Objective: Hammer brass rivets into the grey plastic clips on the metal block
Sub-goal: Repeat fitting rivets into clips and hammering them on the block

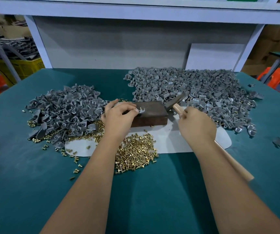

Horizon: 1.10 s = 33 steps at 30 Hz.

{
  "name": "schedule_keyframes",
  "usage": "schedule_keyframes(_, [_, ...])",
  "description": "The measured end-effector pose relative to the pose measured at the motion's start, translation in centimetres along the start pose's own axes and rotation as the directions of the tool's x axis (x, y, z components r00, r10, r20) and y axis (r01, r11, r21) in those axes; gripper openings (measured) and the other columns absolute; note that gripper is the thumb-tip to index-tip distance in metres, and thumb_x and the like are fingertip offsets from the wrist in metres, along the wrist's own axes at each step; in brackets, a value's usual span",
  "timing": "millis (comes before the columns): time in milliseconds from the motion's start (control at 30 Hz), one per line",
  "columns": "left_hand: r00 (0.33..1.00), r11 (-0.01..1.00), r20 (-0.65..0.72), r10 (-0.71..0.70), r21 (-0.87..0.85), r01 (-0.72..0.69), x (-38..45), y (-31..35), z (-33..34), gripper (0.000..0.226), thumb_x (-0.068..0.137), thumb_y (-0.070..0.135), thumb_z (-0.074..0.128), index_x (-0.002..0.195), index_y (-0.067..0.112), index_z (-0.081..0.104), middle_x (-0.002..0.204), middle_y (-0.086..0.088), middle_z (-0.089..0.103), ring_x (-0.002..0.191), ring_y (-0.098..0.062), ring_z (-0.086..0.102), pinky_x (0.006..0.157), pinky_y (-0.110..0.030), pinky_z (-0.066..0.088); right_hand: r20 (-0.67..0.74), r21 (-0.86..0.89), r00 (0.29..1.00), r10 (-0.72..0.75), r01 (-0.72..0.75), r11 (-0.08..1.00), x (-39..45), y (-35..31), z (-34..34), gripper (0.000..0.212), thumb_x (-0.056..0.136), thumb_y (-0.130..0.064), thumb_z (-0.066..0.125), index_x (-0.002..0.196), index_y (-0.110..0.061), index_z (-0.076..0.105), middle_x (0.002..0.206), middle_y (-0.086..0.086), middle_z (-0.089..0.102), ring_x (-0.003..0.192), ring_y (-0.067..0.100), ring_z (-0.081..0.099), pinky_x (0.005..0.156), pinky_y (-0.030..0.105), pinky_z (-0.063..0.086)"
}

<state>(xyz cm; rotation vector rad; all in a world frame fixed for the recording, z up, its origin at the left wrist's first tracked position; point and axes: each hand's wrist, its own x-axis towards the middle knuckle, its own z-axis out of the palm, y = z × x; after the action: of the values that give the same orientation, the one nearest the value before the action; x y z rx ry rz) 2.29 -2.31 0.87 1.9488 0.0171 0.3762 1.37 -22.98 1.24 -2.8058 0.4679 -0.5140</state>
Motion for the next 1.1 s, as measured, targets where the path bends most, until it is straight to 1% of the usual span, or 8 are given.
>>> schedule_keyframes(100, [1.000,1.000,0.000,0.014,0.023,-0.014,-0.1,0.0,0.0,0.022,0.088,0.027,0.069,0.071,0.040,0.066,0.103,0.030,0.064,0.135,-0.009,0.030,0.116,-0.051,0.016,0.014,-0.053,1.000,-0.007,0.008,0.999,-0.3,-0.4,-0.3,0.025,0.093,-0.031,0.045,0.095,-0.015,0.065,0.082,0.006,0.060,0.072,0.029,0.051,0.061,0.030,0.039])
schedule_keyframes(233, [0.999,0.998,-0.028,0.028,0.050,-0.027,-0.2,0.0,0.1,0.022,0.088,0.030,0.070,0.072,0.043,0.064,0.091,0.043,0.046,0.137,-0.009,0.029,0.117,-0.049,0.018,-0.051,-0.114,0.998,-0.042,0.036,0.993,-0.8,-0.9,-0.9,0.032,0.092,-0.033,0.049,0.105,-0.011,0.068,0.112,0.014,0.052,0.104,0.032,0.048,0.082,0.038,0.042])
schedule_keyframes(333, [0.994,0.982,-0.053,0.096,0.166,-0.086,-0.1,-0.2,0.4,0.016,0.089,0.032,0.069,0.076,0.041,0.064,0.096,0.033,0.057,0.136,-0.011,0.029,0.112,-0.042,0.017,-0.134,0.202,0.971,-0.196,0.221,0.954,-0.9,-3.8,-1.0,0.026,0.093,-0.032,0.053,0.110,-0.019,0.068,0.102,0.000,0.050,0.098,0.017,0.041,0.081,0.029,0.035])
schedule_keyframes(400, [0.986,0.966,-0.071,0.149,0.222,-0.130,-0.1,-0.3,0.5,0.009,0.088,0.030,0.069,0.082,0.038,0.069,0.098,0.029,0.058,0.134,-0.014,0.031,0.112,-0.046,0.021,-0.064,0.395,0.943,-0.326,0.324,0.860,-0.7,-6.5,-0.6,0.020,0.094,-0.028,0.053,0.103,-0.024,0.070,0.098,-0.005,0.057,0.094,0.013,0.046,0.076,0.026,0.033])
schedule_keyframes(467, [0.978,0.951,-0.084,0.189,0.263,-0.161,-0.1,-0.4,0.5,0.006,0.088,0.029,0.069,0.088,0.032,0.075,0.096,0.029,0.058,0.133,-0.016,0.032,0.110,-0.050,0.024,0.022,0.421,0.917,-0.397,0.352,0.836,-0.5,-8.3,0.2,0.019,0.094,-0.028,0.052,0.095,-0.022,0.070,0.096,-0.001,0.063,0.094,0.017,0.053,0.074,0.029,0.040])
schedule_keyframes(567, [0.975,0.947,-0.095,0.200,0.275,-0.167,-0.1,-0.4,0.5,0.008,0.089,0.031,0.067,0.088,0.032,0.075,0.098,0.028,0.062,0.133,-0.015,0.031,0.110,-0.050,0.023,0.029,0.410,0.933,-0.358,0.315,0.856,-0.1,-9.0,1.3,0.020,0.093,-0.031,0.055,0.090,-0.018,0.070,0.094,0.002,0.064,0.094,0.020,0.055,0.077,0.034,0.046])
schedule_keyframes(933, [0.977,0.943,-0.109,0.180,0.301,-0.140,-0.1,-0.5,0.8,0.008,0.089,0.034,0.068,0.087,0.036,0.075,0.091,0.031,0.057,0.134,-0.013,0.034,0.112,-0.047,0.017,-0.134,0.381,0.939,-0.317,0.344,0.858,-1.1,-9.6,2.5,0.013,0.094,-0.017,0.053,0.086,-0.009,0.059,0.097,0.007,0.060,0.099,0.024,0.048,0.078,0.032,0.034])
schedule_keyframes(1100, [0.983,0.950,-0.101,0.151,0.290,-0.116,-0.1,-0.6,0.8,0.015,0.089,0.036,0.067,0.078,0.045,0.065,0.091,0.031,0.058,0.134,-0.010,0.033,0.105,-0.035,0.012,-0.137,0.423,0.945,-0.298,0.327,0.845,-1.1,-9.8,2.4,0.016,0.093,-0.013,0.051,0.076,-0.013,0.051,0.092,0.007,0.059,0.096,0.025,0.047,0.075,0.033,0.033])
